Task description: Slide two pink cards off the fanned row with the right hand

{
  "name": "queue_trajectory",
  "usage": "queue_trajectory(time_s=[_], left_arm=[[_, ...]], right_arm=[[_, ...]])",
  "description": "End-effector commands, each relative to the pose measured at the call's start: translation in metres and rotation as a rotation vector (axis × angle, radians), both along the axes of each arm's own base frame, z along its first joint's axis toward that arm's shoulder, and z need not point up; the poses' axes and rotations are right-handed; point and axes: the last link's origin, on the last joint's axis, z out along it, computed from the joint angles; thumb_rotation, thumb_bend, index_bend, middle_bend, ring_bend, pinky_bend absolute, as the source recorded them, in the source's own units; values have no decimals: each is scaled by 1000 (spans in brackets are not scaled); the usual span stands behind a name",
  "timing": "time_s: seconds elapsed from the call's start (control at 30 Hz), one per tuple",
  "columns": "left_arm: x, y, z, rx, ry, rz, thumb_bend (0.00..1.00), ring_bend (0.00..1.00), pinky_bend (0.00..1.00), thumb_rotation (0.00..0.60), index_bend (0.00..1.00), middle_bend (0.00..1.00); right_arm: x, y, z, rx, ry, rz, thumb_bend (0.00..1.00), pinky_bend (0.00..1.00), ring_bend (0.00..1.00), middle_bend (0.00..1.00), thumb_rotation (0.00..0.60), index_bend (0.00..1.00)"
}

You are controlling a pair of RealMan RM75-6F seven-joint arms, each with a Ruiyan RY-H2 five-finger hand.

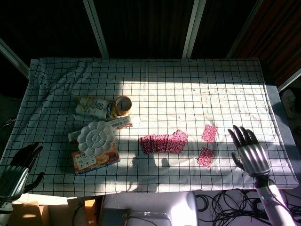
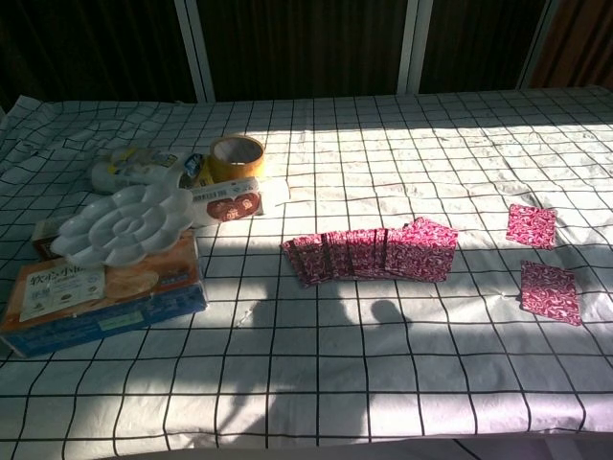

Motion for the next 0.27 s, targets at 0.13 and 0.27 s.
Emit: queue_trajectory(time_s=[0.13,0.27], left_arm=[[2,-1,-3,-3,6,-8,389,0,106,600,0,0],[2,-2,-4,-1,9,-9,390,0,105,600,0,0]], right_arm=[[-24,47,13,-13,-68,32,319,0,0,0,600,0],[-23,47,11,-11,-53,39,319,0,0,0,600,0]])
